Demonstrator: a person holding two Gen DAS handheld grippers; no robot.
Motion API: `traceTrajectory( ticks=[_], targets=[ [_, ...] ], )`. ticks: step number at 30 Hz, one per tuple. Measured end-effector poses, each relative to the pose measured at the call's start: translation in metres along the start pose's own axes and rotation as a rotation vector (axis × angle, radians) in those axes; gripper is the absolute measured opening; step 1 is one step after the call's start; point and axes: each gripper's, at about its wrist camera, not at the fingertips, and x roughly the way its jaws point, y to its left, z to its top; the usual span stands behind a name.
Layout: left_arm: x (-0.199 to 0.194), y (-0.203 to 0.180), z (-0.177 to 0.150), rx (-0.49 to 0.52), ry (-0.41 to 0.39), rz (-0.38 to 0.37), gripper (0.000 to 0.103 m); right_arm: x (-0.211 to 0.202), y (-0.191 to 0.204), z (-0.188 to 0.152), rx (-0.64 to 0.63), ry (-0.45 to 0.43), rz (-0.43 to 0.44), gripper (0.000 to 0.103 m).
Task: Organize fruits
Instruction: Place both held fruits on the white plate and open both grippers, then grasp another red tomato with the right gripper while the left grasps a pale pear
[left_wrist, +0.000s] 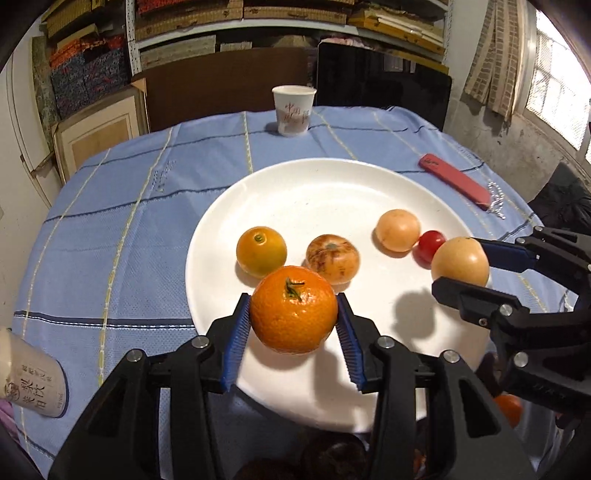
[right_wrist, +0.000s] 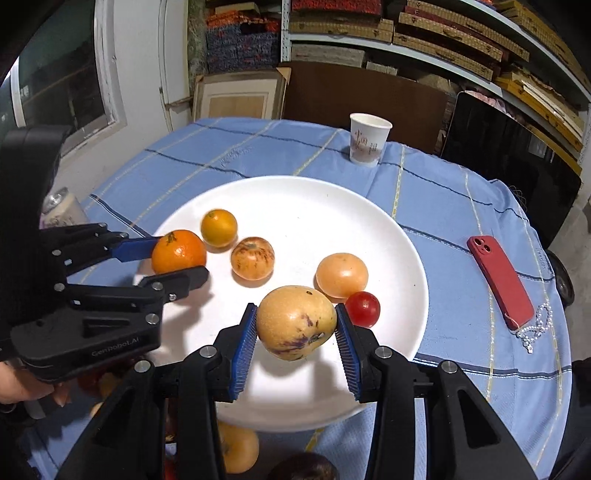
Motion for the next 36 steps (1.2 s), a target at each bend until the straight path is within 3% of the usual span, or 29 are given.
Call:
traceTrajectory(
  ticks=[1, 2, 3, 5, 6, 11, 17, 23, 30, 34, 36],
  targets=[
    [0.002, 0.002, -0.001, -0.001, 0.001, 0.007, 0.045, 0.002, -0.001, -0.001, 0.003, 0.003, -0.003, 0.043],
    [0.001, 0.003, -0.002, -0.004, -0.012, 0.009, 0.055, 0.001, -0.002, -0.002, 0.006, -0.007, -0.005, 0.045],
    [-0.004, 0.004, -0.002, -0.006, -0.034, 0.016, 0.074, -0.003, -0.003, -0.003, 0.007, -0.023, -0.009, 0.048],
    [-0.023, 0.002, -0.004, 0.004, -0.112, 0.059, 0.094, -0.013, -0.004, -0.005, 0.005, -0.05, -0.02, 0.05],
    [-0.032, 0.001, -0.005, 0.015, -0.142, 0.066, 0.098, -0.021, -0.004, -0.007, 0.001, -0.065, -0.018, 0.05],
    [-0.079, 0.004, -0.026, -0.004, -0.17, 0.008, 0.098, -0.069, -0.01, -0.025, 0.012, -0.122, -0.027, 0.051],
    [-0.128, 0.0, -0.095, 0.016, -0.132, -0.039, 0.099, -0.119, 0.001, -0.098, 0.004, -0.082, 0.011, 0.055],
    [-0.145, -0.008, -0.152, 0.019, -0.069, -0.044, 0.098, -0.108, 0.031, -0.152, -0.043, -0.006, -0.002, 0.055],
    [-0.152, -0.021, -0.175, 0.041, -0.048, -0.049, 0.098, -0.08, 0.043, -0.158, -0.066, 0.057, -0.022, 0.053],
    [-0.149, -0.027, -0.18, 0.056, -0.038, -0.042, 0.098, -0.07, 0.05, -0.152, -0.079, 0.07, -0.02, 0.046],
    [-0.145, -0.027, -0.178, 0.053, -0.03, -0.043, 0.098, -0.066, 0.053, -0.151, -0.077, 0.079, -0.013, 0.029]
  ],
)
